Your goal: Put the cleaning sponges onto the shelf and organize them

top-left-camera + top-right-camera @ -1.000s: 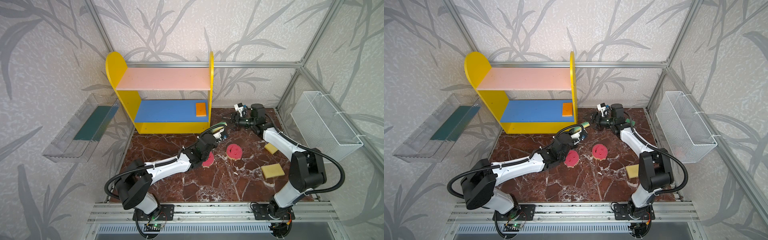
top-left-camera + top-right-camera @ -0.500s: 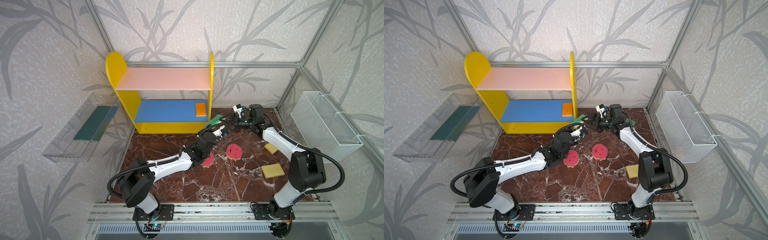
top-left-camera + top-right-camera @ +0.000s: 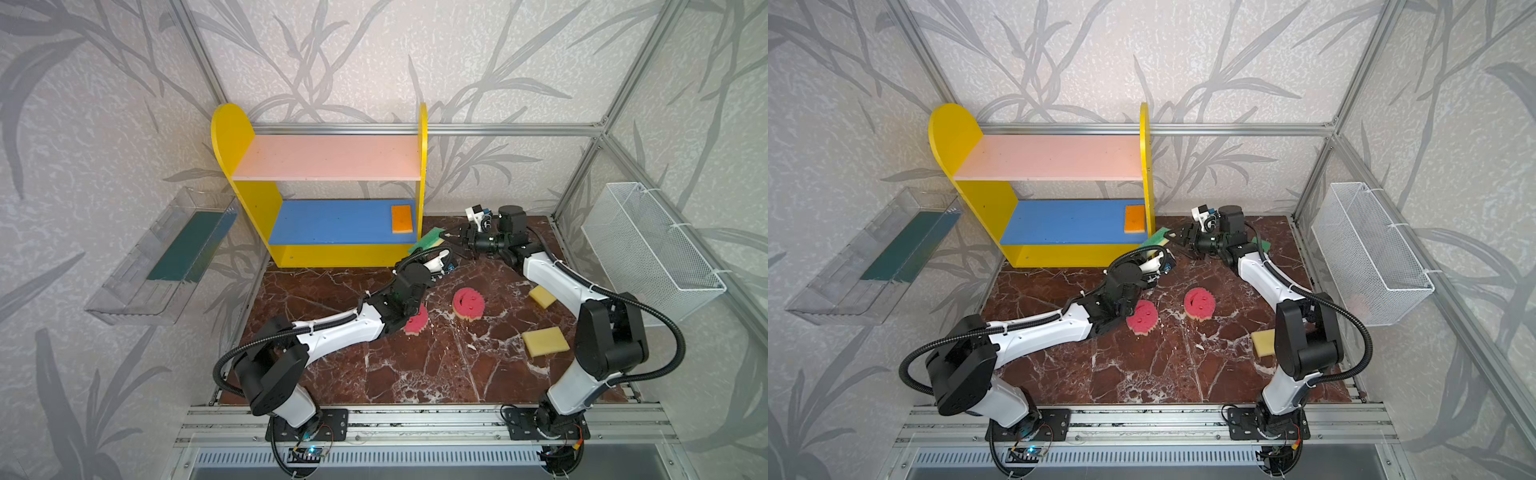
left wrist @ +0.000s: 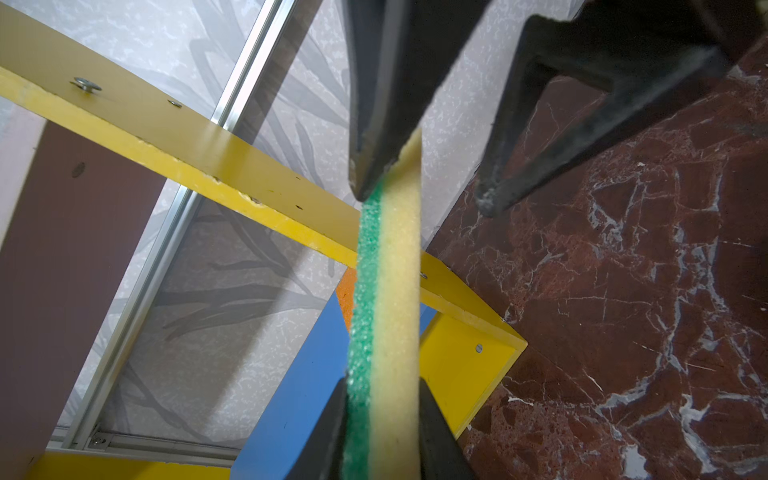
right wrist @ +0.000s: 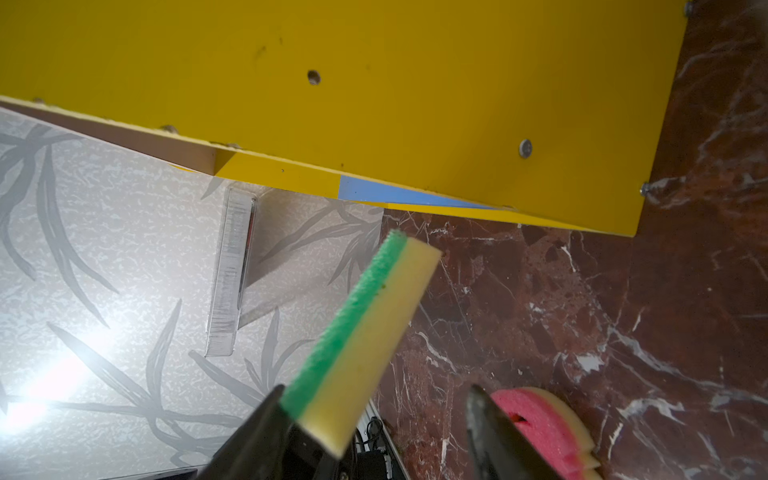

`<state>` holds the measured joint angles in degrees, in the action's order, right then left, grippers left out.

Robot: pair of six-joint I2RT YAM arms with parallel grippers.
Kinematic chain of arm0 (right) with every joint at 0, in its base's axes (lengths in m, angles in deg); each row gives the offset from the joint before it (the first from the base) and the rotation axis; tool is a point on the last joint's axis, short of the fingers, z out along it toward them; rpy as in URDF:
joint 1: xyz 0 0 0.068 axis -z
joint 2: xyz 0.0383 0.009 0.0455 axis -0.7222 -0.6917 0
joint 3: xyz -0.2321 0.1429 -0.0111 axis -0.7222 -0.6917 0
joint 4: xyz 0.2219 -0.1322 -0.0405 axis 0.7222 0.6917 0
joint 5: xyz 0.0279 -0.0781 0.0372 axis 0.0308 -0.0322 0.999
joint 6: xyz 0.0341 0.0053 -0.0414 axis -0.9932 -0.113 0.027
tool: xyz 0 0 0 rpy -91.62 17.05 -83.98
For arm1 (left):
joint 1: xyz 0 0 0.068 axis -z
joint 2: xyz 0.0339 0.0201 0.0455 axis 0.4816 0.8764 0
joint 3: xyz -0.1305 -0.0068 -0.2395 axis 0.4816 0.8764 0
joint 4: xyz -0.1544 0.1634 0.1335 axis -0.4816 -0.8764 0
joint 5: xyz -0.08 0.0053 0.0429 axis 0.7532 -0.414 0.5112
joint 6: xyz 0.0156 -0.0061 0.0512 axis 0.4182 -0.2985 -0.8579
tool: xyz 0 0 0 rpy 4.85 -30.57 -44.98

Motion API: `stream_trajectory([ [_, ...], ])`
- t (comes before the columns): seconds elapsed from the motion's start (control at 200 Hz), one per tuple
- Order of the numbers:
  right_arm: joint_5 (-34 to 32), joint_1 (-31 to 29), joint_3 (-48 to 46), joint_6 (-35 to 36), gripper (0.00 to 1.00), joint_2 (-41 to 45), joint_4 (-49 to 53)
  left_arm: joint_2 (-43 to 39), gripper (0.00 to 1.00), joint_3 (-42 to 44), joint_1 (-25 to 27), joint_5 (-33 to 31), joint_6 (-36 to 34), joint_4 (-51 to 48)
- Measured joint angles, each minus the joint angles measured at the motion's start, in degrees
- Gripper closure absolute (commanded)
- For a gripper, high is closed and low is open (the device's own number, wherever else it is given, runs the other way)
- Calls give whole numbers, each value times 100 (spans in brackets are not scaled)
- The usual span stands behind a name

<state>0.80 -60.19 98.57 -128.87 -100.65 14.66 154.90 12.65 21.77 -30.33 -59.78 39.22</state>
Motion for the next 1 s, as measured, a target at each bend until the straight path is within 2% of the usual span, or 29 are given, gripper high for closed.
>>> stream_trajectory([
  [0.065,11,-2,24,-118,64,-96,-146,0,74,0,7,26,2,7],
  [0.3,9,-59,52,-363,89,-190,-365,26,73,0,114,68,52,9],
  [0.41,-2,-76,72,-374,96,-190,-413,31,73,0,160,66,68,59],
  [0.5,-9,-94,72,-391,97,-190,-424,31,72,0,184,63,72,101],
  [0.54,-17,-98,72,-396,97,-188,-424,31,68,0,188,63,74,101],
  [0.63,-59,-101,72,-391,98,-181,-420,31,45,0,190,42,146,87],
  [0.695,-94,-101,72,-376,98,-181,-420,17,36,0,190,44,304,35],
  [0.84,-157,-103,68,-367,98,-83,-398,-271,25,0,179,184,960,-433],
  [1.0,-197,-105,9,-356,100,173,-496,-1176,18,66,-2,743,2146,-964],
])
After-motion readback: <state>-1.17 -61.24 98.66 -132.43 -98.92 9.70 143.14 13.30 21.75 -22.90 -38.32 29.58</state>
